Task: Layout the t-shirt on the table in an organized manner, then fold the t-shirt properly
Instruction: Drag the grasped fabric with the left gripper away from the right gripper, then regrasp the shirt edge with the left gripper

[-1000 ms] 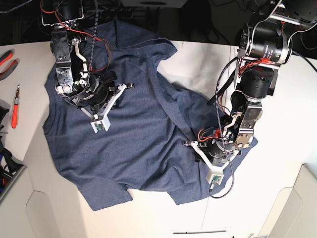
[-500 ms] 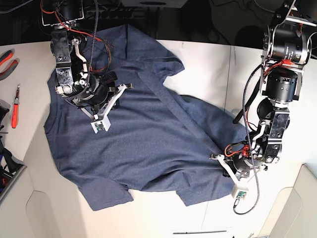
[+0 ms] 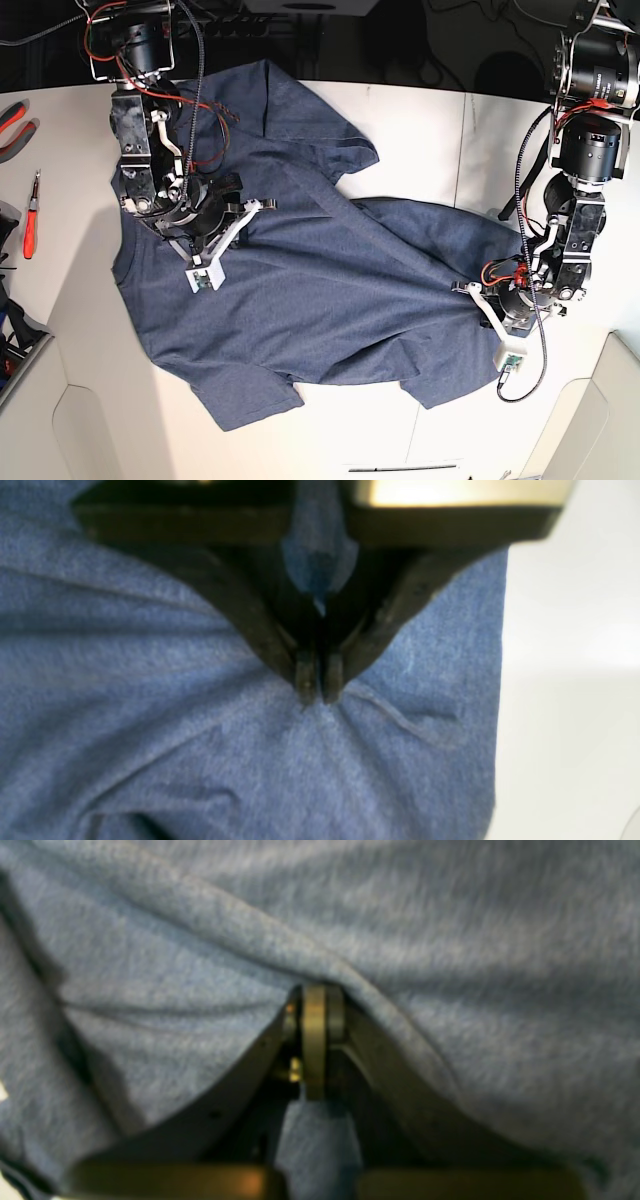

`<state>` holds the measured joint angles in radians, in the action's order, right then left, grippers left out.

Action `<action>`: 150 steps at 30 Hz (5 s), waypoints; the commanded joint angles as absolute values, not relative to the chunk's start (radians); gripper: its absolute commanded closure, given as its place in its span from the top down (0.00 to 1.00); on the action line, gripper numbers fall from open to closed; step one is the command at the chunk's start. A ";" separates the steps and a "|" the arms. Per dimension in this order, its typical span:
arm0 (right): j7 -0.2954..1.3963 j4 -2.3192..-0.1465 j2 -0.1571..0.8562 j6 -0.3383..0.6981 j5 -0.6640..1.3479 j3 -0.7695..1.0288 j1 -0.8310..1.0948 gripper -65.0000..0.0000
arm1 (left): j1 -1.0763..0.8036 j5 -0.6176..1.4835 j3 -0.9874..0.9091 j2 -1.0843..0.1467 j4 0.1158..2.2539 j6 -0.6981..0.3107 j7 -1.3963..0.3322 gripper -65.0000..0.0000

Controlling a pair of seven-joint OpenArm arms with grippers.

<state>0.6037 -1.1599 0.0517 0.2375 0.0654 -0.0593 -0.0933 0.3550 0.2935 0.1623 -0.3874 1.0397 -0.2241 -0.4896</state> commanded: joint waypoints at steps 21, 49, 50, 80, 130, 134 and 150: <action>0.707 -1.055 0.083 0.160 -0.045 -0.058 -0.121 0.00 | 0.307 0.480 -0.186 -0.408 1.140 -0.387 -0.537 0.00; 0.707 -1.055 0.083 0.160 -0.045 -0.058 -0.121 0.00 | 0.298 0.516 -0.191 -0.432 1.140 -0.406 -0.552 0.08; 0.707 -1.055 0.083 0.160 -0.045 -0.058 -0.121 0.00 | 0.298 0.516 -0.191 -0.432 1.140 -0.406 -0.555 0.15; 0.707 -1.055 0.083 0.161 -0.045 -0.058 -0.121 0.00 | 0.294 0.481 -0.186 -0.380 1.027 -0.430 -0.467 0.13; 0.707 -1.055 0.083 0.134 -0.045 -0.058 -0.121 0.00 | -0.372 1.293 -0.911 -0.269 1.368 -0.698 -1.044 0.30; 0.706 -1.055 0.083 0.134 -0.046 -0.058 -0.121 0.00 | -0.371 1.283 -0.928 -0.269 1.368 -0.698 -0.974 0.30; 0.707 -1.055 0.083 0.134 -0.046 -0.058 -0.121 0.00 | -0.133 1.163 -0.469 -0.269 1.369 -0.698 -1.010 0.00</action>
<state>0.5705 -1.0889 0.0605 0.1932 0.0334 -0.0631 -0.1440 -0.1398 1.1355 -0.4606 -0.2523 1.3529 -0.6853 -1.0245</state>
